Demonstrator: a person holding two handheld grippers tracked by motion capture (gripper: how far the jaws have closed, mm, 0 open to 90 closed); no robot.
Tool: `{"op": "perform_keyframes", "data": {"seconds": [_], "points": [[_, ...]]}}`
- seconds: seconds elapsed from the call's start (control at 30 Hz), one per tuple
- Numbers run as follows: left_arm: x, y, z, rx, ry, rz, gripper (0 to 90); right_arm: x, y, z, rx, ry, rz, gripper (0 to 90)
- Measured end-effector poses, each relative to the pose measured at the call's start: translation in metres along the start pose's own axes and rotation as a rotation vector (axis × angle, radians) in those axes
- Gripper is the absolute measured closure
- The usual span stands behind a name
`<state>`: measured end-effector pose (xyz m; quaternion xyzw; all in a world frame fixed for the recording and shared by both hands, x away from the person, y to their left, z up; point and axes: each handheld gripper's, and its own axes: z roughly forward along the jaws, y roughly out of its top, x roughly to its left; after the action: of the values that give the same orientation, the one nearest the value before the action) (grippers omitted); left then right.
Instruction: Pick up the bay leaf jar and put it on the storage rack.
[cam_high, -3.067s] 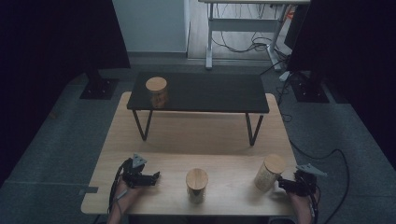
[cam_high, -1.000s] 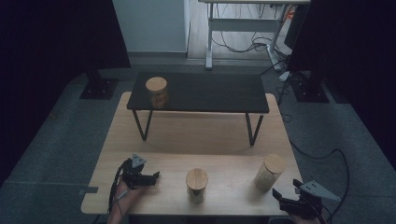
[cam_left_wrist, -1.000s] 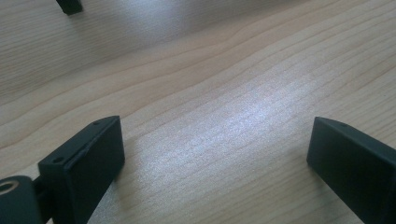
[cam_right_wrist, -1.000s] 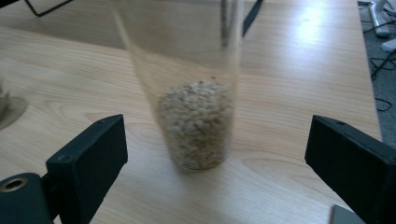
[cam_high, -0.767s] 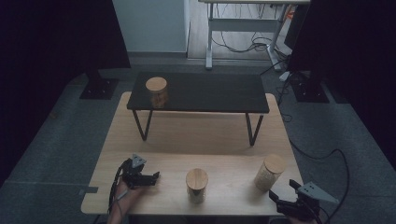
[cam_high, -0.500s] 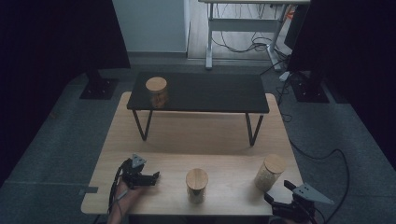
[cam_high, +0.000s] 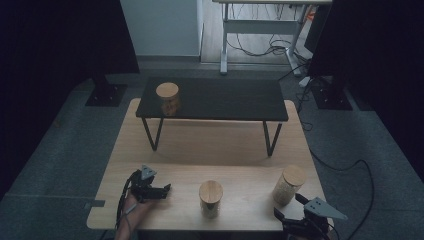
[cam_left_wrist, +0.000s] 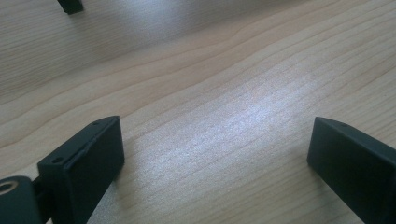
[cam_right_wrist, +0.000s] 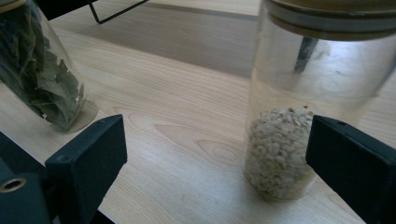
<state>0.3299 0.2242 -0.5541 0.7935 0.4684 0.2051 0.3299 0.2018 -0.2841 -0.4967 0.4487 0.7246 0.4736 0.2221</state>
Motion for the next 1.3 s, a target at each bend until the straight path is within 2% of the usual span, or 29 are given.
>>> {"op": "perform_keyframes", "data": {"seconds": [0.43,0.53,1.3], "points": [[0.0,0.0,0.0,0.0,0.0,0.0,3.6,0.02,0.005,0.012,0.013,0.044,-0.017,4.2],[0.0,0.0,0.0,0.001,0.001,0.0,3.5,0.025,0.005,0.016,0.02,0.052,-0.035,4.2],[0.0,0.0,0.0,0.002,0.003,-0.004,3.0,0.047,0.014,0.037,0.026,0.105,-0.056,2.9]]}}
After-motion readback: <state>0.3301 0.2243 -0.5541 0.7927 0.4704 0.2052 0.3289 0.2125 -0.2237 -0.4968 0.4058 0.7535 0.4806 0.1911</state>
